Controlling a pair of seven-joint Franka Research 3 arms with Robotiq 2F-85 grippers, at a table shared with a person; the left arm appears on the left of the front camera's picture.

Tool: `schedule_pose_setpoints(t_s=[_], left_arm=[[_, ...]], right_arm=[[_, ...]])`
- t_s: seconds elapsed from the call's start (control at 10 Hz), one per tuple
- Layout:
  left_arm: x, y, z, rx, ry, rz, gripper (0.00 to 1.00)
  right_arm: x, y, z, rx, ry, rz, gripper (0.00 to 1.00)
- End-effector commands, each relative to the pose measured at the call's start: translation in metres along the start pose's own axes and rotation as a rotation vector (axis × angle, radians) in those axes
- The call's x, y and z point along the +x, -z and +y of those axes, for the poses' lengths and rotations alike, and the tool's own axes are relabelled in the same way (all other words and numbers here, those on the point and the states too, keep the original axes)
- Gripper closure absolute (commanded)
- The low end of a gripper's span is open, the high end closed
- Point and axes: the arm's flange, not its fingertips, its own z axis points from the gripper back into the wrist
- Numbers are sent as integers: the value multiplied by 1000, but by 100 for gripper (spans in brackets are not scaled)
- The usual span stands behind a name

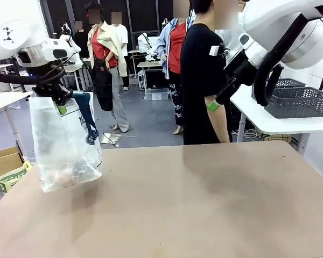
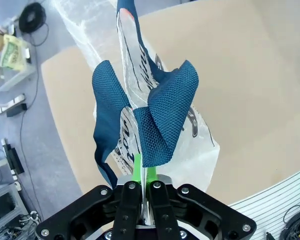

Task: Transfer purchased items from the store into the shopping bag.
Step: Move the Reusable shopping bag to the right side of the table.

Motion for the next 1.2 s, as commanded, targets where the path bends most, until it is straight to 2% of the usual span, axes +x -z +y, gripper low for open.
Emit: schedule_pose_setpoints(t_s=[0.0,0.3,0.8,1.1], left_arm=[[1,-4,1,20,-10,-23,100],[0,4,-2,0,1,7,100],[2,10,53,46,69,-71,100],[-3,23,84,60,84,-79,100]], right_arm=[[-1,-1,0,-2,-4,9,0],[-1,-1,0,-2,-4,9,0],[-1,-1,0,-2,-4,9,0],[-1,-1,0,-2,-4,9,0]])
